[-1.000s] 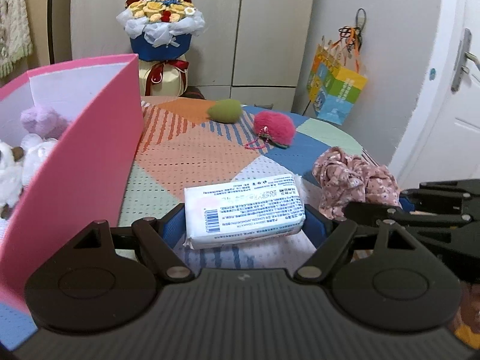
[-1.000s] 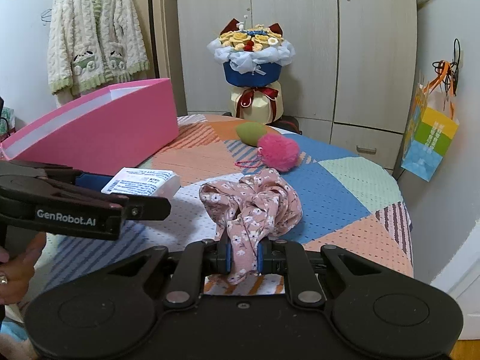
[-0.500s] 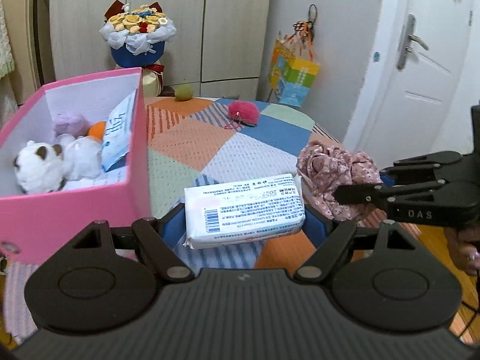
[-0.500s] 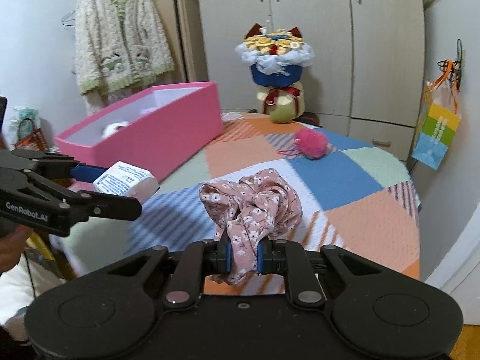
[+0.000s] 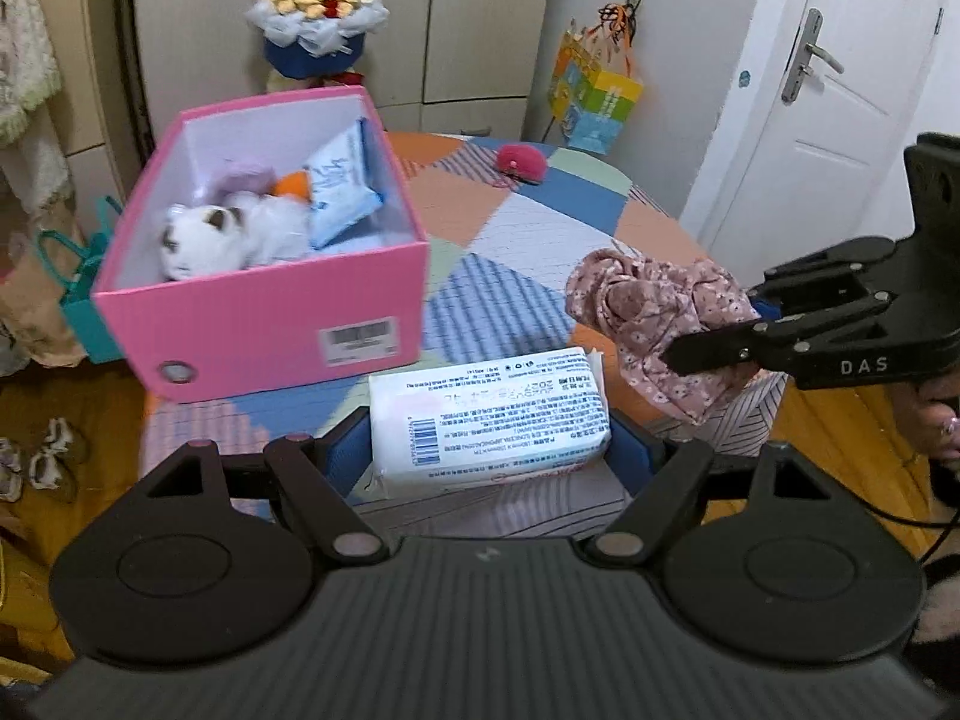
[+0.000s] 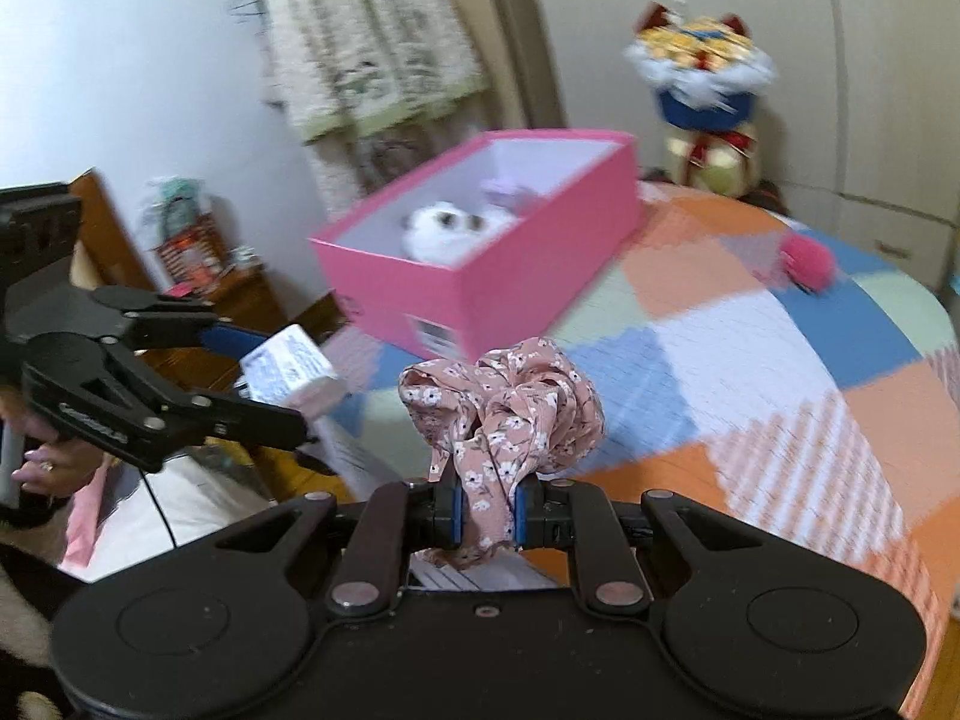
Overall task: Organize soft objects
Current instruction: 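Carry the scrunchie over the pink box with the right gripper, then lower the scrunchie into the box and open the right gripper, then move both grippers back from the box toward the pink pompom, then grasp the pink fluffy pompom with the left gripper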
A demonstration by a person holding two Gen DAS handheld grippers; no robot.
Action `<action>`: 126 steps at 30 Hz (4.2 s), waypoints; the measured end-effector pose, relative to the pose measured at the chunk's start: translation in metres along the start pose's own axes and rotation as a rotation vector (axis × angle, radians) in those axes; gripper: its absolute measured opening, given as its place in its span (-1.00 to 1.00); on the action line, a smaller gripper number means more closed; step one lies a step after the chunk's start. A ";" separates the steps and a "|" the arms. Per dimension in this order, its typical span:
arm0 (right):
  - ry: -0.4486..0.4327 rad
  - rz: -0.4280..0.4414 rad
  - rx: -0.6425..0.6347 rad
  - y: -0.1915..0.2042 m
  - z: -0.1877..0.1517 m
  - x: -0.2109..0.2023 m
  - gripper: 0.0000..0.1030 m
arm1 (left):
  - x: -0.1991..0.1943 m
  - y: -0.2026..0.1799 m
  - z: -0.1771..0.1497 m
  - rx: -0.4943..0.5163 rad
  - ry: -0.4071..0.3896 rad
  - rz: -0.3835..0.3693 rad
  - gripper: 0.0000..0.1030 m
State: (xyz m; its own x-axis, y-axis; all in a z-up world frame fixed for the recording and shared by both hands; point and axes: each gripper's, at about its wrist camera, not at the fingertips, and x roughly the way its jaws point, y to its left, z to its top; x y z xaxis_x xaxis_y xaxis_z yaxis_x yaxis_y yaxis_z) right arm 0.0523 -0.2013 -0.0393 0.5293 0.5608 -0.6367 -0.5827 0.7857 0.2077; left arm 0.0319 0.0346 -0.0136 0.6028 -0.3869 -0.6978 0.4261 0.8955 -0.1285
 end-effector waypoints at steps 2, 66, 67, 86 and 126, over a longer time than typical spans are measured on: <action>0.000 0.021 -0.035 0.013 0.010 0.003 -0.65 | -0.012 0.006 0.002 0.002 -0.017 0.016 0.55; -0.103 -0.116 -0.302 0.002 0.118 0.044 0.20 | 0.001 0.053 0.075 0.104 -0.132 0.243 0.69; -0.108 -0.125 -0.296 0.001 0.114 0.036 0.20 | -0.002 0.048 0.074 0.111 -0.131 0.236 0.69; -0.212 -0.270 -0.114 -0.059 0.047 -0.054 0.73 | 0.006 -0.048 0.093 0.222 -0.132 0.074 0.81; -0.098 -0.110 -0.147 -0.298 0.090 0.143 0.72 | 0.349 -0.049 0.214 -0.213 -0.102 0.002 0.37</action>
State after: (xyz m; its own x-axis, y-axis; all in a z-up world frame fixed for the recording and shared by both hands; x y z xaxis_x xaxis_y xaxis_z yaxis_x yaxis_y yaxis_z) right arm 0.3571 -0.3320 -0.1254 0.6476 0.5023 -0.5729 -0.5983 0.8009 0.0258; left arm 0.3660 -0.1912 -0.0997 0.6728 -0.3960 -0.6249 0.2797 0.9181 -0.2807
